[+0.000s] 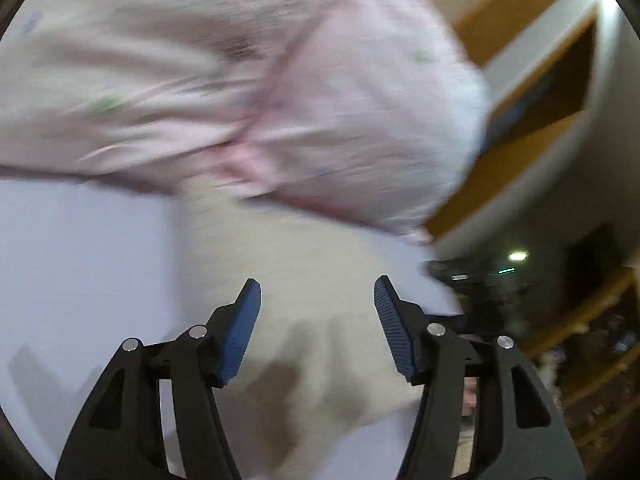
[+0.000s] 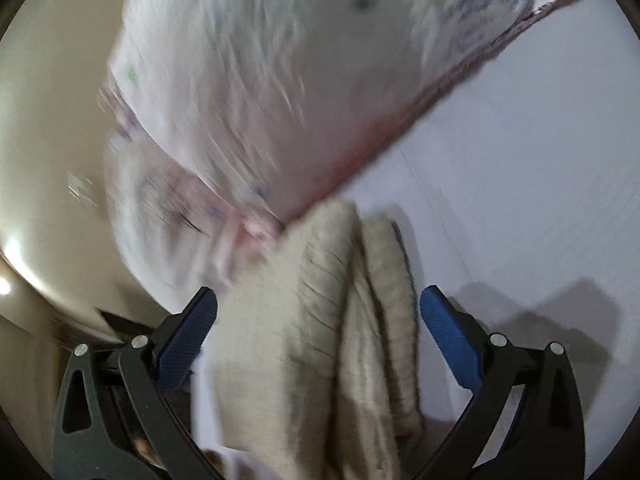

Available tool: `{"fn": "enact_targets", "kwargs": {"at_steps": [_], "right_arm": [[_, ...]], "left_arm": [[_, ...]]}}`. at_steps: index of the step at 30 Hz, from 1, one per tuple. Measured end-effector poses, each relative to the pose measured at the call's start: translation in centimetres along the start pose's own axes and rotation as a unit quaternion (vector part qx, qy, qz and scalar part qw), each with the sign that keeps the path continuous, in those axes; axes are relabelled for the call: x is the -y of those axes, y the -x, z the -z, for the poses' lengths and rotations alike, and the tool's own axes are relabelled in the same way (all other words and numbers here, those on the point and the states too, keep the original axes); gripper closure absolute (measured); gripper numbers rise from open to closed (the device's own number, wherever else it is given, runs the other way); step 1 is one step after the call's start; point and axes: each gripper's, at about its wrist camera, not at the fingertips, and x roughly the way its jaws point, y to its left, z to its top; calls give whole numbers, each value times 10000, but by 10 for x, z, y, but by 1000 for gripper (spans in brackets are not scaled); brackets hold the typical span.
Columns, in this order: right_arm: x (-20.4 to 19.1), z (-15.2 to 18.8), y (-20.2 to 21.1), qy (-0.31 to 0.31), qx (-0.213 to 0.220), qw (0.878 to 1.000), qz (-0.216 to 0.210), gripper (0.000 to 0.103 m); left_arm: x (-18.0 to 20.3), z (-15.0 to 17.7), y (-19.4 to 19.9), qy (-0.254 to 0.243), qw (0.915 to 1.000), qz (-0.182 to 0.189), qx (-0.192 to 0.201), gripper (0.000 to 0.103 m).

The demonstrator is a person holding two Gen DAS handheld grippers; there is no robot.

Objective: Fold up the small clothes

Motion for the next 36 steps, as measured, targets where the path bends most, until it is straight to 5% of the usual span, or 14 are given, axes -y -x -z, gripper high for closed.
{"fn": "enact_targets", "kwargs": {"at_steps": [3, 9, 11, 12, 14, 16, 19, 21, 24, 26, 28, 30, 32, 36], "right_arm": [[-5, 6, -14, 158, -266, 9994, 177, 2], [-13, 16, -24, 463, -254, 9975, 465, 7], [-14, 21, -28, 589, -250, 9962, 597, 42], [-14, 19, -29, 612, -249, 9955, 673, 48], [-9, 20, -29, 431, -286, 9980, 361, 62], [-9, 23, -29, 303, -311, 9990, -101, 65], [-28, 33, -32, 455, -446, 9938, -906, 66], [-47, 43, -43, 696, -597, 9894, -1126, 66], [-68, 53, -76, 1079, -688, 9910, -391, 63], [-83, 61, -81, 1672, -326, 9822, 787, 51], [-102, 75, -60, 2290, 512, 9553, 1801, 38], [-124, 97, -32, 2804, 1492, 9019, 2927, 20], [-131, 115, -11, 2930, 1862, 8794, 3258, 2], [-125, 151, 17, 3010, 1483, 8919, 3033, 2]], "left_arm": [[-12, 6, -17, 81, 9987, -339, -364, 42], [-1, 14, -40, -215, 9977, -516, -392, 23], [-3, 17, -49, -323, 9970, -584, -390, 23], [-5, 19, -51, -330, 9973, -544, -354, 23], [-11, 21, -52, -309, 9982, -429, -272, 34], [-14, 22, -41, -308, 9988, -274, -257, 54], [-25, 21, -5, -289, 9994, -9, -176, 59], [-33, 21, 18, -478, 9984, -306, 83, 59], [-55, 16, 31, -486, 9940, -954, 220, 51], [-63, 21, 41, -411, 9925, -1086, 377, 46], [-57, 29, 56, -545, 9890, -1229, 616, 38], [-46, 43, 73, -811, 9787, -1698, 815, 24], [-39, 62, 86, -987, 9697, -2057, 878, 11], [-34, 98, 93, -1091, 9592, -2516, 685, 1]]}}
